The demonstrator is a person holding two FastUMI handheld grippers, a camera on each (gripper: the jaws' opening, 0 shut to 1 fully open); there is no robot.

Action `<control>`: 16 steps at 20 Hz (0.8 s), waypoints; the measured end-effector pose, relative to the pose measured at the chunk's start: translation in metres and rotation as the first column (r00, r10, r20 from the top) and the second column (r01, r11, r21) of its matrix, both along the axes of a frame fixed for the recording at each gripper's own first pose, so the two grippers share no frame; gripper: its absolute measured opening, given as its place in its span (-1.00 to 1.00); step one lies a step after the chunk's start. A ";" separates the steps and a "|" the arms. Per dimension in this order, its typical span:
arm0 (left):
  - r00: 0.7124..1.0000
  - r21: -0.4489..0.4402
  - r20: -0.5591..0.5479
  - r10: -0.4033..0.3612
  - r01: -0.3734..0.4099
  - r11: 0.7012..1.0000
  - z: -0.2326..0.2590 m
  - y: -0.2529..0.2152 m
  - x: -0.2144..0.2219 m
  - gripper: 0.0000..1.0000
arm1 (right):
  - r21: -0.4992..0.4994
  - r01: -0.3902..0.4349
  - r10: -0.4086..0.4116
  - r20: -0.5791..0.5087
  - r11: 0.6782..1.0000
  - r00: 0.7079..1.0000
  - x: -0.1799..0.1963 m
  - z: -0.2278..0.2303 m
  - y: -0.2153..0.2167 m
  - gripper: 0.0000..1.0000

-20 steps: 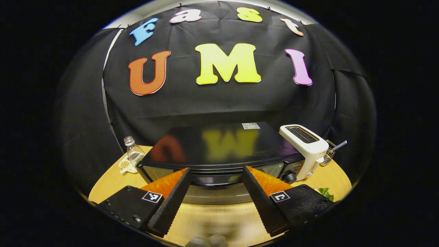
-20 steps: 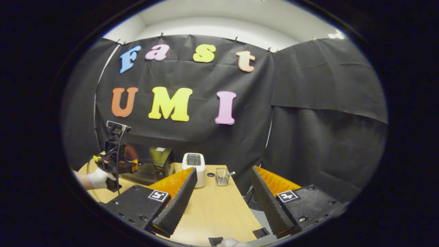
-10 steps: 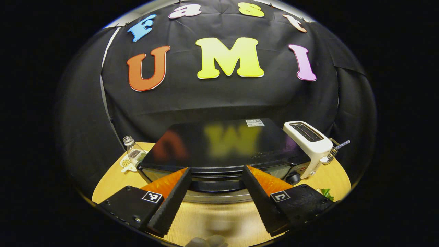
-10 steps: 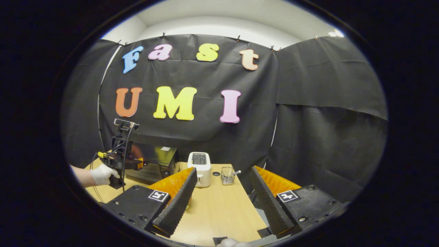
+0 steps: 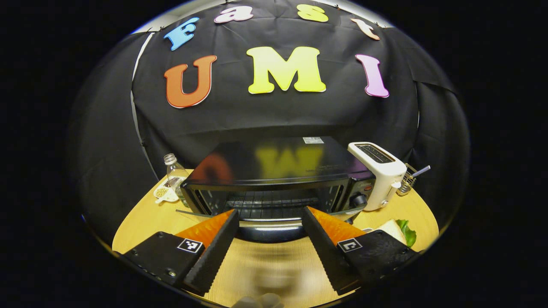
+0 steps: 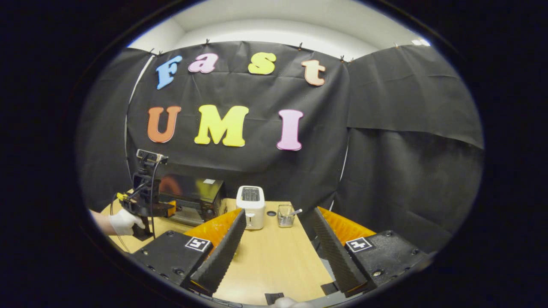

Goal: Open the electric oven with the left hand, put the food in, and close the electric oven.

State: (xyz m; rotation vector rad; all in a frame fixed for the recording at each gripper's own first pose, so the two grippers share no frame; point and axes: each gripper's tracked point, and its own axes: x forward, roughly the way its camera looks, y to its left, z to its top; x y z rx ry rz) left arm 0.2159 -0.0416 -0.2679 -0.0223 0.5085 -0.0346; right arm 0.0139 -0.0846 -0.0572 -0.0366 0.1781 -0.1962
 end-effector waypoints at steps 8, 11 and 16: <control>0.997 -0.025 -0.070 -0.032 0.030 0.999 -0.046 -0.007 -0.065 0.97 | 0.012 -0.040 0.041 -0.024 0.999 0.999 -0.004 -0.013 0.013 0.99; 0.989 -0.042 -0.141 -0.042 0.037 0.998 -0.075 -0.011 -0.088 0.97 | 0.008 -0.043 0.044 -0.031 0.999 0.999 -0.006 -0.017 0.015 1.00; 0.970 -0.048 -0.237 -0.045 0.035 0.998 -0.111 -0.020 -0.104 0.65 | 0.004 -0.042 0.042 -0.052 0.999 0.998 -0.009 -0.025 0.015 0.87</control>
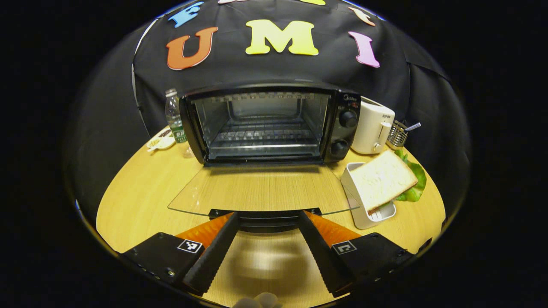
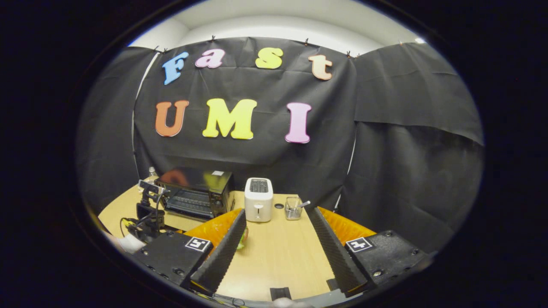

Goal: Open the electric oven with the left hand, put the food in, and close the electric oven.

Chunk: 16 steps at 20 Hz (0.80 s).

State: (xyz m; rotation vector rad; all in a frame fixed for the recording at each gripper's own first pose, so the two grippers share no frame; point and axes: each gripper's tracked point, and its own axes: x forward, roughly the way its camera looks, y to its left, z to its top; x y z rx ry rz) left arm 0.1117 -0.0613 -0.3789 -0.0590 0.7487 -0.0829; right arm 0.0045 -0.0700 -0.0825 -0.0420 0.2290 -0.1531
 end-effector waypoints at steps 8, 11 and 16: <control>0.999 -0.020 -0.041 -0.009 0.008 1.000 -0.014 -0.005 -0.005 0.89 | 0.011 -0.010 0.010 -0.028 1.000 1.000 0.003 -0.014 0.002 0.99; 0.999 -0.033 0.037 0.002 -0.001 0.999 0.018 0.003 -0.016 0.89 | 0.002 -0.025 0.025 -0.059 1.000 0.998 0.009 -0.035 0.003 1.00; 0.971 -0.020 0.240 0.004 0.001 1.000 0.113 0.024 -0.047 0.89 | 0.104 -0.084 0.095 -0.100 0.991 0.990 0.029 -0.091 0.014 0.99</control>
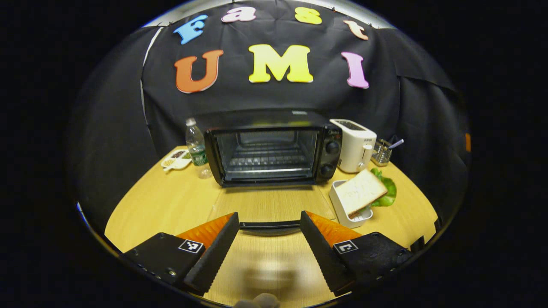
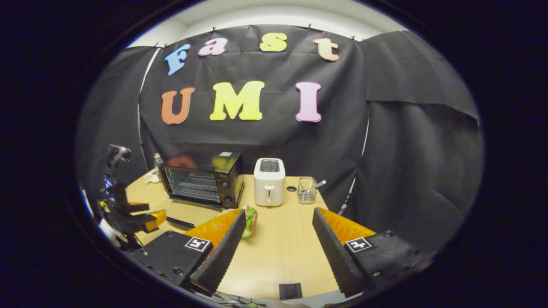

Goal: Open the electric oven with the left hand, put the food in, and close the electric oven.

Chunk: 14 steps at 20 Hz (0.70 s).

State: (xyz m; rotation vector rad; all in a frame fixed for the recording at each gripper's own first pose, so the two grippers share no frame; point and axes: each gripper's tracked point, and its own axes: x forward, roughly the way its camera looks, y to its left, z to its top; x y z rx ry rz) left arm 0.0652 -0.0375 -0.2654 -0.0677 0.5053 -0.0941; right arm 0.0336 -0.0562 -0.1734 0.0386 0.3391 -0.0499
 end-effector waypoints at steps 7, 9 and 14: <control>0.985 -0.021 0.165 0.049 -0.046 0.999 0.126 -0.003 -0.051 0.87 | 0.221 -0.135 0.169 -0.141 0.966 0.975 0.055 -0.107 0.023 0.98; 0.975 -0.018 0.205 0.084 -0.082 0.996 0.154 -0.005 -0.062 0.87 | 0.280 -0.169 0.225 -0.180 0.945 0.958 0.077 -0.131 0.036 0.97; 0.956 -0.015 0.241 0.168 -0.170 0.985 0.194 -0.006 -0.075 0.86 | 0.487 -0.185 0.323 -0.216 0.853 0.921 0.139 -0.158 0.064 0.95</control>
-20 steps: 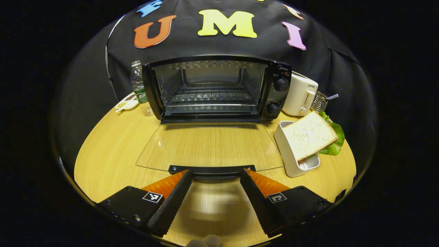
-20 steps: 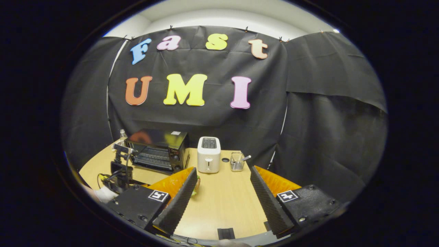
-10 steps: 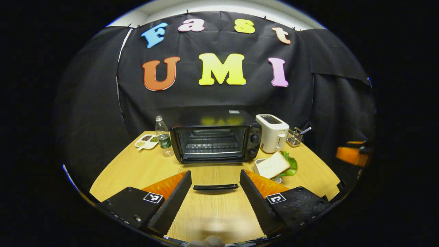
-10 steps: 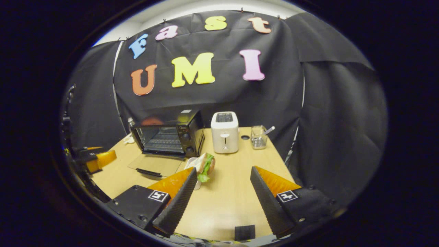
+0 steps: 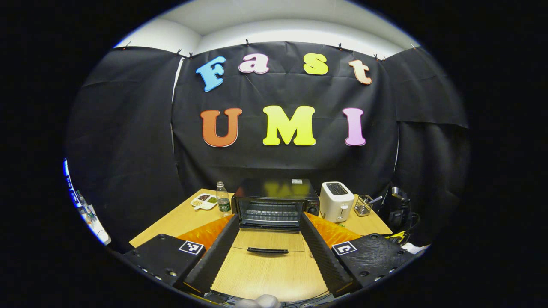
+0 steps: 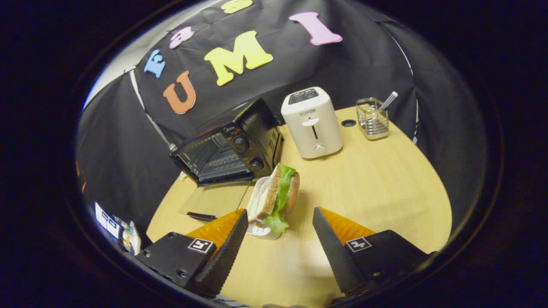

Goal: Open the electric oven with the left hand, put the food in, and close the electric oven.

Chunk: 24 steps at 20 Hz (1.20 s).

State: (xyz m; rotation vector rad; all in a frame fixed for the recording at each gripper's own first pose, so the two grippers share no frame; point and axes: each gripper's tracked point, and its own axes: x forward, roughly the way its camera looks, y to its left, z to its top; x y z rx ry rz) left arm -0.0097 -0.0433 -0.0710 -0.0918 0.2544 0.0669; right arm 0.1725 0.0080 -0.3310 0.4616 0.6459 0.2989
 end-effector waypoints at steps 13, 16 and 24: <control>0.989 0.034 -0.047 0.140 -0.138 0.990 -0.011 0.007 0.012 0.87 | 0.153 -0.073 0.090 -0.110 0.986 0.990 0.049 -0.016 0.024 -0.03; 0.992 0.025 -0.043 0.115 -0.114 0.993 -0.019 0.016 0.014 0.87 | 0.114 -0.072 0.080 -0.072 0.991 0.994 0.047 0.000 0.026 -0.27; 1.000 0.044 -0.006 0.023 -0.023 0.999 -0.028 0.062 0.009 0.88 | 0.168 0.047 -0.064 0.098 0.985 0.993 0.023 0.106 0.064 -0.12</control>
